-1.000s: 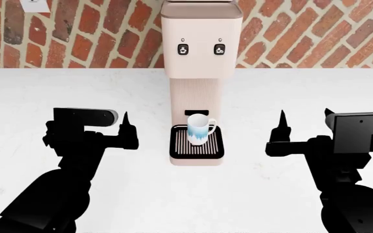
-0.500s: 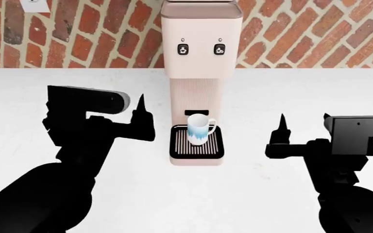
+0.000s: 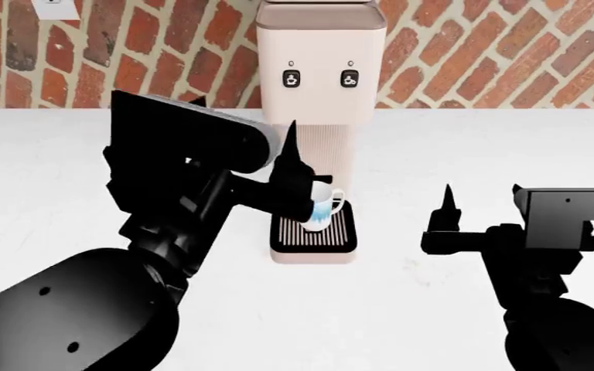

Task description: Press the button on the coffee machine to serve coffee.

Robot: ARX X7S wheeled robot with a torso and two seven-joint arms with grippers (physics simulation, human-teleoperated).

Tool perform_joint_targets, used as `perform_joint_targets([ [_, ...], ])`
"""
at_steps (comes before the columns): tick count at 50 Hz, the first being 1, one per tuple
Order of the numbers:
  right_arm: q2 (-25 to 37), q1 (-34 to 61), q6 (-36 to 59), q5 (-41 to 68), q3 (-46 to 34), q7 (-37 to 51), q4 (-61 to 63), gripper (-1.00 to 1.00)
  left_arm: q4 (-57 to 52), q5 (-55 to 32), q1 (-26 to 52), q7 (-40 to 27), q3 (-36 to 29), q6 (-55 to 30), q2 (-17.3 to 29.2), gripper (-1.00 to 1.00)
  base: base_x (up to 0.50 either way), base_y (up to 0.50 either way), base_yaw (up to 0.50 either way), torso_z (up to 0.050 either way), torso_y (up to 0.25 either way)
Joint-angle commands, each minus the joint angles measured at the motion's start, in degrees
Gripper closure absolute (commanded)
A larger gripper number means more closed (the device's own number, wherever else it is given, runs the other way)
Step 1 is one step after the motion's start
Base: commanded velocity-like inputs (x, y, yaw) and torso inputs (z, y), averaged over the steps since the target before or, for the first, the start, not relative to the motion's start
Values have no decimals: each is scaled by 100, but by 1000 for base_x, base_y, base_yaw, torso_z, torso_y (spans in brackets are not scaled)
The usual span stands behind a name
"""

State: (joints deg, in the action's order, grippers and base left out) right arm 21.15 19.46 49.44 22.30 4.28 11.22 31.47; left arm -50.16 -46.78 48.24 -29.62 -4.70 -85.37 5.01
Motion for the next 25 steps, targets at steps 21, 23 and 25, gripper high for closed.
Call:
perform_joint_targets([
  [21,-42,-130,-266,4,-56,-15,-202,-100,1301,-3665,1162,-3783,-540,519,-283,-100,0,0,0,0,0],
  [23,-45,-139,-282,3,-63,-15,-219,-100,1247,-3606,1137,-3843,-529,633,-274,-100,0,0,0,0,0],
  [25,-45,-146,-296,3,-71,-17,-225,-100,1212,-3459,1115,-4033,-558,690,-254,-100,0,0,0,0,0],
])
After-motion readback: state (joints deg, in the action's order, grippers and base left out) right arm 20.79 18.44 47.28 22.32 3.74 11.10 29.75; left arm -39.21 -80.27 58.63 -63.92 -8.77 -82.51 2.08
